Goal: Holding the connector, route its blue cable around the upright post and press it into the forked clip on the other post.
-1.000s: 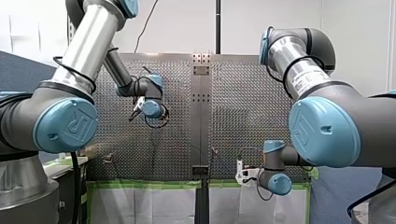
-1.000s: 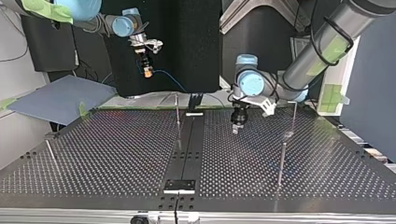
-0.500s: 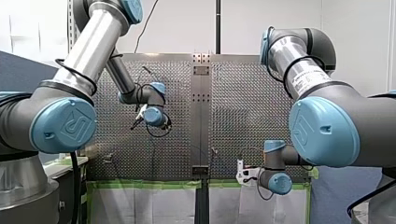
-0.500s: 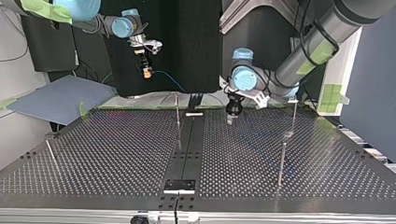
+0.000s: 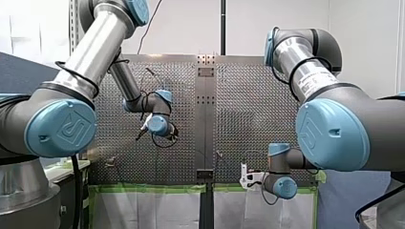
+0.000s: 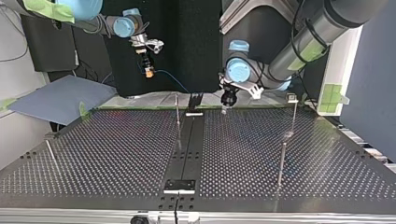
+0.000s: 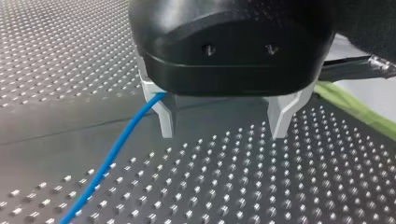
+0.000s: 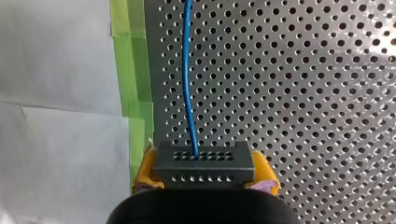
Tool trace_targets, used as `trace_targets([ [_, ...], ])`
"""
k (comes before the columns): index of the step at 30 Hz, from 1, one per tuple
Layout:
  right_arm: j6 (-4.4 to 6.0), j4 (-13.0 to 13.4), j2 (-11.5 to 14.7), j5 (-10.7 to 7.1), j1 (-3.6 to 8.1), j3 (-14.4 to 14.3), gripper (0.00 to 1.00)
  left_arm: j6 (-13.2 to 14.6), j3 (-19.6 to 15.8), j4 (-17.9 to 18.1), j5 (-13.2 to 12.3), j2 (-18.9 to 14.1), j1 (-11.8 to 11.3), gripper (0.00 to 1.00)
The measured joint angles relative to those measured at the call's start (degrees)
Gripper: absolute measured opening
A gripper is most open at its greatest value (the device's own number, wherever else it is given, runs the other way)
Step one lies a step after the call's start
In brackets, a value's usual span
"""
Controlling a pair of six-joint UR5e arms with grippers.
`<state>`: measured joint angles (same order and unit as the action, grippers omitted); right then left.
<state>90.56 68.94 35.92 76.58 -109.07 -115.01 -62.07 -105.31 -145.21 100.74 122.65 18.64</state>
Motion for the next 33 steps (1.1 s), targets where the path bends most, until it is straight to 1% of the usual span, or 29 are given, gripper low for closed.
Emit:
trace_targets([
  [5, -0.01, 0.21, 0.00, -0.02, -0.23, 0.00, 0.00, -1.35, 0.01, 2.10, 0.07, 2.04, 0.58, 0.97],
  [8, -0.01, 0.29, 0.00, 0.00, -0.33, 0.01, 0.00, -2.11, 0.03, 3.03, 0.08, 2.43, 0.68, 0.97],
  [15, -0.08, 0.32, 0.00, -0.02, -0.67, 0.01, 0.00, -3.40, 0.03, 3.77, -0.15, 2.62, 0.84, 0.97],
  [18, -0.15, 0.33, 0.00, -0.02, -0.79, 0.03, 0.00, -3.81, 0.04, 4.41, 0.13, 3.10, 1.36, 0.97],
  [22, -0.18, 0.33, 0.00, -0.02, -0.89, 0.03, 0.00, -4.14, 0.22, 5.99, 0.51, 4.69, 2.20, 0.97],
  [26, -0.19, 0.41, 0.00, -0.02, -0.97, 0.03, 0.00, -5.07, 0.96, 7.02, 0.62, 6.73, 3.05, 0.97],
  [33, -0.33, 0.52, 0.00, -0.02, -1.17, 0.01, 0.00, -6.69, 2.46, 7.30, 1.22, 9.82, 4.33, 0.97],
])
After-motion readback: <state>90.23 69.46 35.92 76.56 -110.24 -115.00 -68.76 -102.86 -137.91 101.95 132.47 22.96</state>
